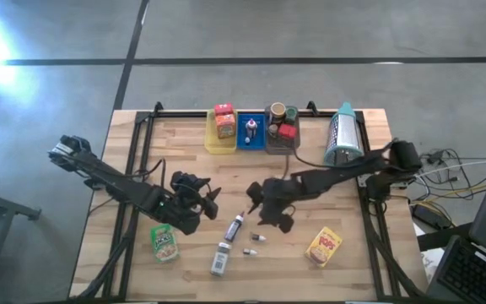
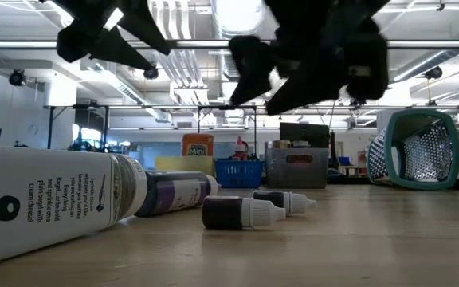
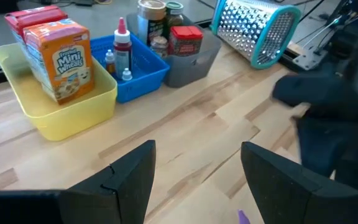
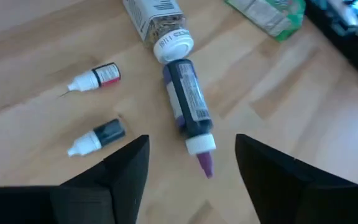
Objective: Pick & Place Kitchen Items
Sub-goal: Move the large purple food coloring bottle to the middle right of the table
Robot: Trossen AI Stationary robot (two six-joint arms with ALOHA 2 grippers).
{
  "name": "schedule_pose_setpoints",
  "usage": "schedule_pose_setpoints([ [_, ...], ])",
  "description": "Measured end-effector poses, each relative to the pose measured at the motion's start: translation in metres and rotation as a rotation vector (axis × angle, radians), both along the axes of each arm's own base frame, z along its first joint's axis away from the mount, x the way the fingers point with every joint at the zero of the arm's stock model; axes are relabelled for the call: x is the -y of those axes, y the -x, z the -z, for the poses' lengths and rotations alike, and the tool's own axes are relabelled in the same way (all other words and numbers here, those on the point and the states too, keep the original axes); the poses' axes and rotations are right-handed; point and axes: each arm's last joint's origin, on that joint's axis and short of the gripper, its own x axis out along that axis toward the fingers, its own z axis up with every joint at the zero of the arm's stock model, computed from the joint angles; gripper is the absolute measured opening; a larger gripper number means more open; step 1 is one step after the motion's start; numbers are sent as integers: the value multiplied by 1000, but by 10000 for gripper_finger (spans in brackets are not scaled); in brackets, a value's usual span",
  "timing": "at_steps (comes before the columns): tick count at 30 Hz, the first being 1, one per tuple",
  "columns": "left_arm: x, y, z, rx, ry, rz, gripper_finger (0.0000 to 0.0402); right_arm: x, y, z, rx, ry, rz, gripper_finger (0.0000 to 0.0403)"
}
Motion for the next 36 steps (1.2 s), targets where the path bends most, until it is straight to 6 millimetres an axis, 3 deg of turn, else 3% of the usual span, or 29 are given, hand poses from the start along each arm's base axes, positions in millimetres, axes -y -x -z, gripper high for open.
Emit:
schedule_pose_setpoints([
  [8, -5, 9, 5, -12, -14, -92, 243, 28, -29, 22, -35, -38, -84, 261],
  [12, -13, 23, 11, -36, -9, -203, 243, 45, -41, 29, -26, -67, -113, 265],
  [16, -15, 26, 15, -61, -39, -214, 243, 56, -49, 40, -43, -86, -124, 256],
  [25, -15, 26, 17, -112, -95, -182, 243, 58, -64, 73, -102, -91, -157, 232],
  [36, -15, 26, 17, -114, -96, -182, 243, 50, -68, 78, -115, -167, -176, 212],
])
